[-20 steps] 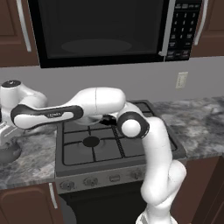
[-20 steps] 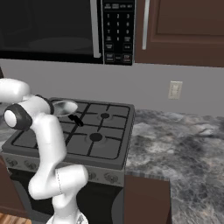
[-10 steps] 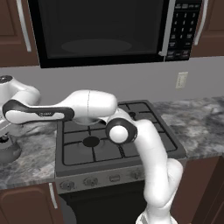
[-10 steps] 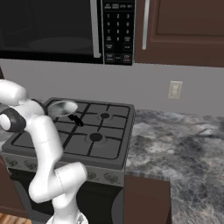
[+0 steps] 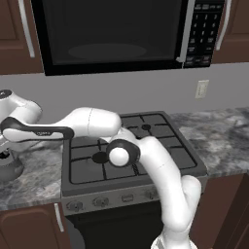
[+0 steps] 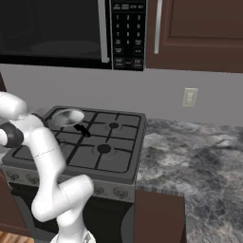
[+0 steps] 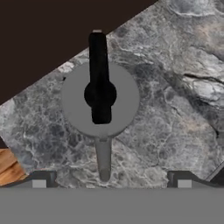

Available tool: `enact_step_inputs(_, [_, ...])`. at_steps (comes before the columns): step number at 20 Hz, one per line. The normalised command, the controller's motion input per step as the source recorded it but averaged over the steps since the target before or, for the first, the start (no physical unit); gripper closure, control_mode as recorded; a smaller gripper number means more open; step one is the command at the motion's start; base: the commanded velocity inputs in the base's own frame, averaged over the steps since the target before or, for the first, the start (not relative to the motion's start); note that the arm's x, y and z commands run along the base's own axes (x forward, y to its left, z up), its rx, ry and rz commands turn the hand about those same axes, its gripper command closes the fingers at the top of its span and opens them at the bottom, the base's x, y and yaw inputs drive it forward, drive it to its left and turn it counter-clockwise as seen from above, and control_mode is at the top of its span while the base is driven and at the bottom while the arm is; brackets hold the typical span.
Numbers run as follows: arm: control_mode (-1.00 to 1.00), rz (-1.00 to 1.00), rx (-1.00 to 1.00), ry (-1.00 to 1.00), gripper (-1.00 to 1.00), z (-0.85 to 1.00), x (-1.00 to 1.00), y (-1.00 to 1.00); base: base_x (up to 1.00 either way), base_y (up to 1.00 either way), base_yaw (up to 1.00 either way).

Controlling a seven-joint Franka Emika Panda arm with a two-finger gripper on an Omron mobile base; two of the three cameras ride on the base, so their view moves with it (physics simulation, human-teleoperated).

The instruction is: Pick the kettle from the counter and place it on a stove burner. Then turn the burner on.

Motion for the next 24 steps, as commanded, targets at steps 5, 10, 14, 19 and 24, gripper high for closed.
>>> enact_step_inputs(5, [-1.00, 0.00, 0.00, 0.00, -1.00, -0.20, 0.43, 0.39, 0.00, 0.00, 0.00])
enact_step_inputs(10, [-1.00, 0.00, 0.00, 0.00, -1.00, -0.15, 0.44, 0.46, 0.00, 0.00, 0.00])
enact_step_inputs(14, [-1.00, 0.00, 0.00, 0.00, -1.00, -0.11, 0.48, 0.48, 0.00, 0.00, 0.00])
enact_step_inputs(19, [-1.00, 0.00, 0.00, 0.00, 1.00, -0.05, 0.38, 0.56, 0.00, 0.00, 0.00])
enact_step_inputs(24, [-1.00, -0.03, 0.00, 0.00, 1.00, 0.00, -0.25, 0.13, 0.00, 0.00, 0.00])
